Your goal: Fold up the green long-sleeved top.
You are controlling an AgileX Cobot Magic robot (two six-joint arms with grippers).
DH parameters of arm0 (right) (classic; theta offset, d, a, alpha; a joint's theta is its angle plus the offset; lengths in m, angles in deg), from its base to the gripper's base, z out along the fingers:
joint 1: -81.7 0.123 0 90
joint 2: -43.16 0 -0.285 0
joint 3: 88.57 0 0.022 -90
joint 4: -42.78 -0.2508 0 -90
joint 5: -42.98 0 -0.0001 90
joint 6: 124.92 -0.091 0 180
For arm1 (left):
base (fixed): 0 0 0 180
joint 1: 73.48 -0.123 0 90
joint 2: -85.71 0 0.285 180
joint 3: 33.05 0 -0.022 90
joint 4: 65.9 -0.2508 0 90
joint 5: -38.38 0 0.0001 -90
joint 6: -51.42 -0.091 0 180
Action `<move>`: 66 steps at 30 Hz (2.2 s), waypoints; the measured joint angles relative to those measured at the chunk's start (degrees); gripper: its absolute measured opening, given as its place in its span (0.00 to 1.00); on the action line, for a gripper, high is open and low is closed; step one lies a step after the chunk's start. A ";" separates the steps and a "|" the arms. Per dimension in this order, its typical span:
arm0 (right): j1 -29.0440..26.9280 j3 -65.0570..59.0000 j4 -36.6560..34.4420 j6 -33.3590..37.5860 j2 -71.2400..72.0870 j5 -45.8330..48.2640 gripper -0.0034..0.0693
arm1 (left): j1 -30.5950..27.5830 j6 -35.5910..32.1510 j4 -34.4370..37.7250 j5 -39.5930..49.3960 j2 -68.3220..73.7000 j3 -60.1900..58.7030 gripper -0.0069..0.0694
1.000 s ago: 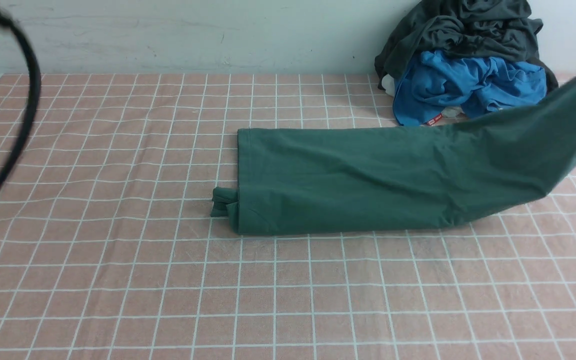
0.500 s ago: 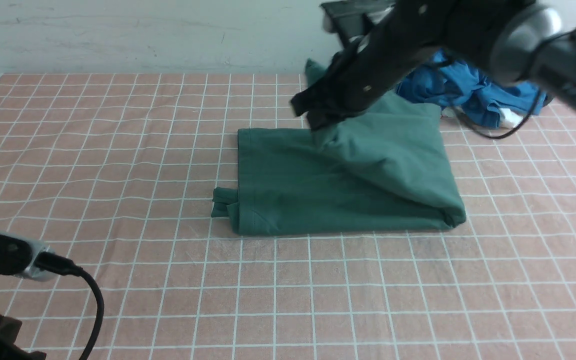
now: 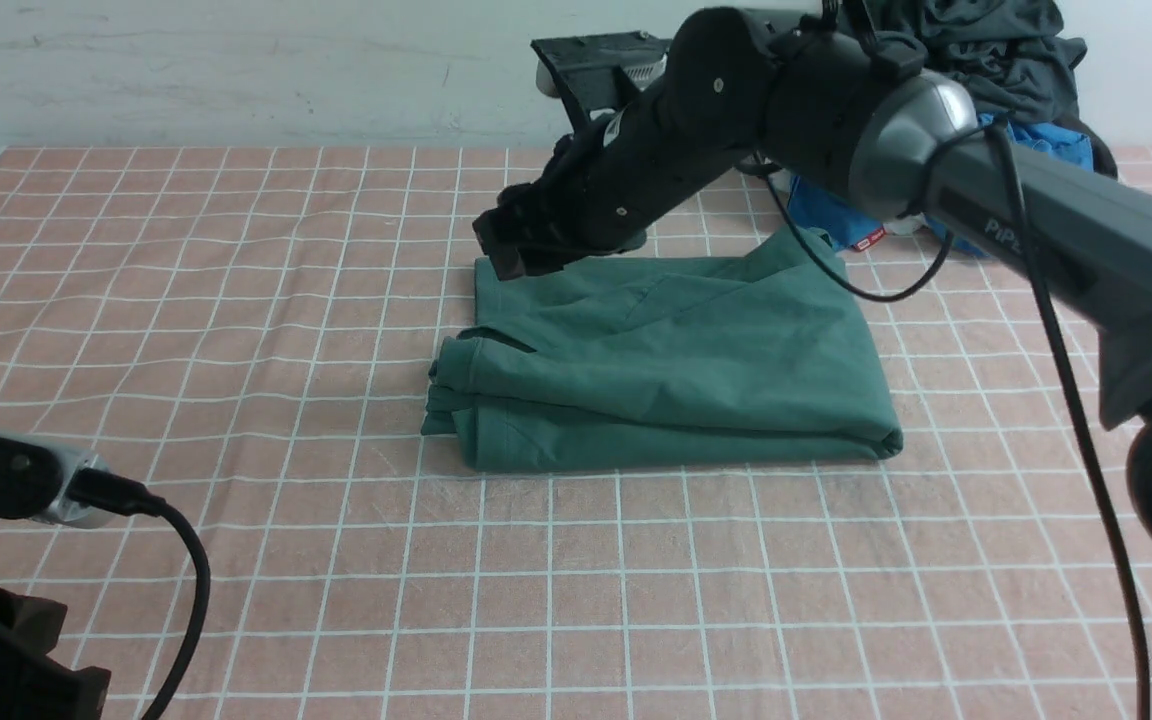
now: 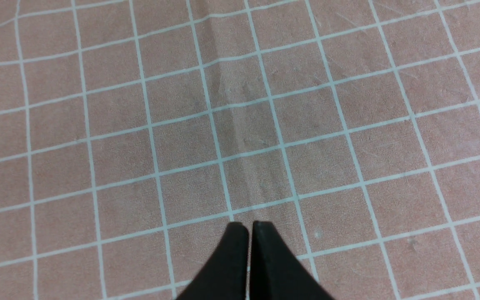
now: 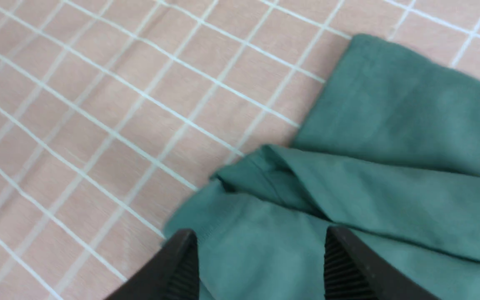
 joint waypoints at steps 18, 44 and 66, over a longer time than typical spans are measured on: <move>8.14 4.25 -1.57 5.00 -9.61 -0.68 0.03 | 0.00 -0.42 2.62 -1.66 0.00 -0.05 0.09; 3.26 -36.85 14.48 5.24 58.00 0.63 0.03 | 0.00 -0.42 2.62 -1.24 0.00 -0.05 0.09; 3.26 -100.45 12.72 4.18 78.46 -23.38 0.03 | 0.00 -0.42 2.62 -1.24 0.00 -0.05 0.09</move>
